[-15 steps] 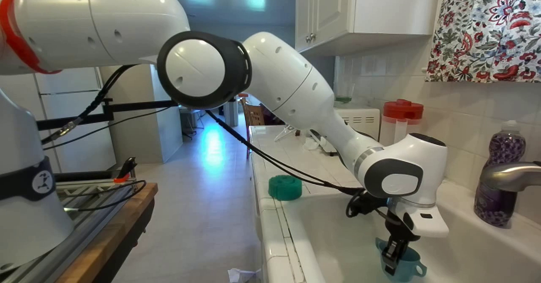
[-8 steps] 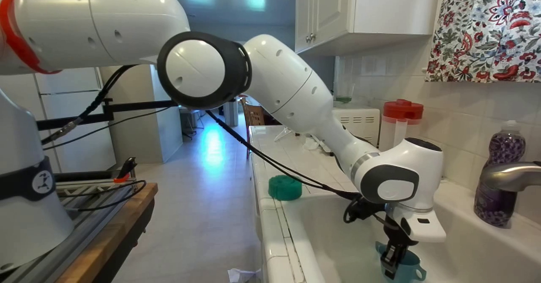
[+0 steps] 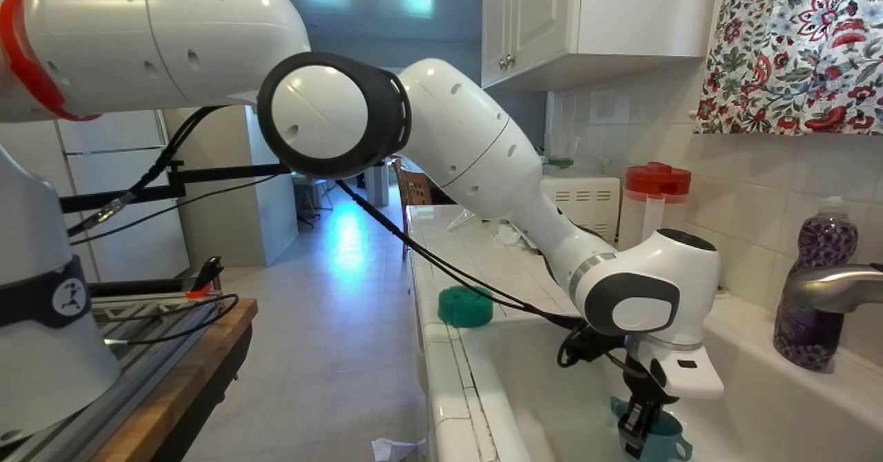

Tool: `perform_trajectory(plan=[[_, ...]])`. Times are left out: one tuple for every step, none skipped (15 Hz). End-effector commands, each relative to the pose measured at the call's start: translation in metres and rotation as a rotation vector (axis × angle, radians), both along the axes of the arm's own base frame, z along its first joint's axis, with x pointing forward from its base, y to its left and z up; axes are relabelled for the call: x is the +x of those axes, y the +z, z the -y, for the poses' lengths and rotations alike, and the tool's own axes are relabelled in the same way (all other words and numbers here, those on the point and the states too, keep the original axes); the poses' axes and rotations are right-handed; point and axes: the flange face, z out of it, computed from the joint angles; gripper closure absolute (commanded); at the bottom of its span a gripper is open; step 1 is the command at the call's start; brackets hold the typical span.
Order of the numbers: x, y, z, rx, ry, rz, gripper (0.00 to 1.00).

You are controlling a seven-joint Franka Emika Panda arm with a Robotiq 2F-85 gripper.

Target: Put the cup into the sink

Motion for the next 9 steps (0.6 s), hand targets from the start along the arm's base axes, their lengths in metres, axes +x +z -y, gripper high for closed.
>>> perform_trajectory(plan=[[0.0007,0.0009,0.0001,0.000,0.000,0.000,0.93],[0.0007,0.0009,0.0001,0.000,0.000,0.000,0.93],[0.0007,0.0009,0.0001,0.000,0.000,0.000,0.93],[0.0007,0.0009,0.0001,0.000,0.000,0.000,0.98],[0.0018,0.0018,-0.0001,-0.002,-0.002,0.004,0.98],[0.0026,0.0046,-0.0003,-0.003,-0.001,0.008,0.98],[0.0037,0.0063,-0.0005,-0.007,-0.003,0.014,0.98],[0.0043,0.0068,-0.0010,-0.005,-0.002,0.018,0.98],[0.0047,0.0073,-0.0007,-0.006,-0.003,0.020,0.98]])
